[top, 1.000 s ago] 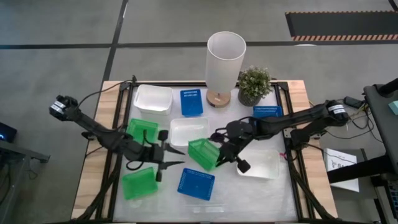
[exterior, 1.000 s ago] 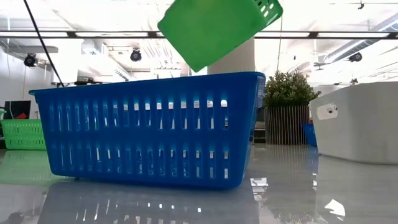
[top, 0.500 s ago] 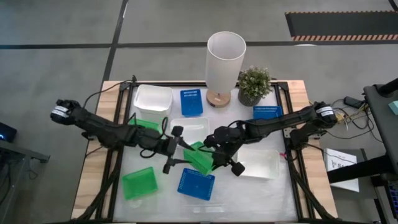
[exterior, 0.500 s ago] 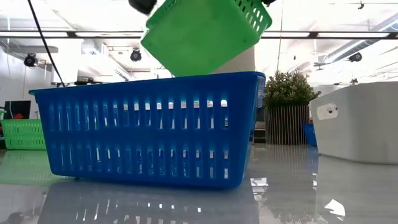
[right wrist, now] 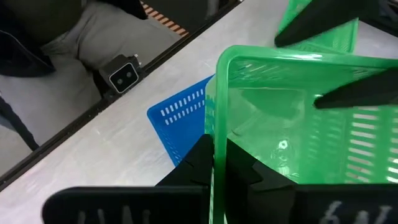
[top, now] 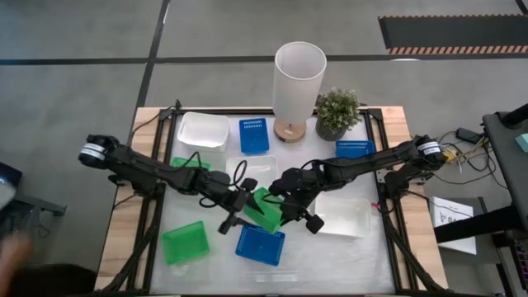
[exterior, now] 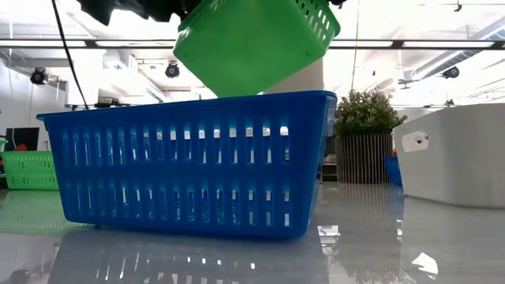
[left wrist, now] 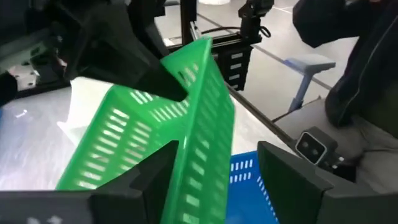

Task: Stack baskets by color
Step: Stack the right green bin on the left green bin

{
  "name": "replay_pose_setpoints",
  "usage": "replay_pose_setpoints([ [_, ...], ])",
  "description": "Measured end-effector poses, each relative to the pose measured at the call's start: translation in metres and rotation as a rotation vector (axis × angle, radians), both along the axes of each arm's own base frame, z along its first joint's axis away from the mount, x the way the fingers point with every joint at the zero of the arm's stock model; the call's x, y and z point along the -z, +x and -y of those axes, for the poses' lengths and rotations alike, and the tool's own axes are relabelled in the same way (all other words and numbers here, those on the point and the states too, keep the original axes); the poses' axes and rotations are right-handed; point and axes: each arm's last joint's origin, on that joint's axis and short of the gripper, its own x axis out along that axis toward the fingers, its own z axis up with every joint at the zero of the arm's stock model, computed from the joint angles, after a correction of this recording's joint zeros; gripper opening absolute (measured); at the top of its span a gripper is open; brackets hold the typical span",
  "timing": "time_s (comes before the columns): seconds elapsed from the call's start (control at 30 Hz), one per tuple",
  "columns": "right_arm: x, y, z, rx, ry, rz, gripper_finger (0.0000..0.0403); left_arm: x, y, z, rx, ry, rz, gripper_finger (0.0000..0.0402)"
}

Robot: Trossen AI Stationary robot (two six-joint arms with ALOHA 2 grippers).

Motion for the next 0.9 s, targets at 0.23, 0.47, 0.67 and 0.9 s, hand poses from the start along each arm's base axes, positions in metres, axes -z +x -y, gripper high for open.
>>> replay_pose_setpoints([
  [0.23, 0.0014, 0.0001, 0.0, 0.0, -0.001, -0.008, 0.0009, -0.0015, 0.0017, 0.0001, -0.002, -0.006, 0.031, 0.009],
  [0.47, 0.0033, 0.0016, 0.0, 0.009, 0.0, -0.014, 0.0011, 0.0, 0.0014, -0.0011, -0.008, -0.003, 0.023, 0.0011],
  [0.67, 0.0039, 0.0023, 0.0009, 0.094, 0.01, -0.052, 0.0056, -0.0001, 0.0015, -0.0012, 0.003, 0.031, 0.039, 0.0002],
  [0.9, -0.0013, -0.0001, 0.0019, 0.145, 0.04, -0.068, 0.0143, 0.0074, -0.0021, -0.0002, 0.068, 0.202, 0.035, 0.0001],
])
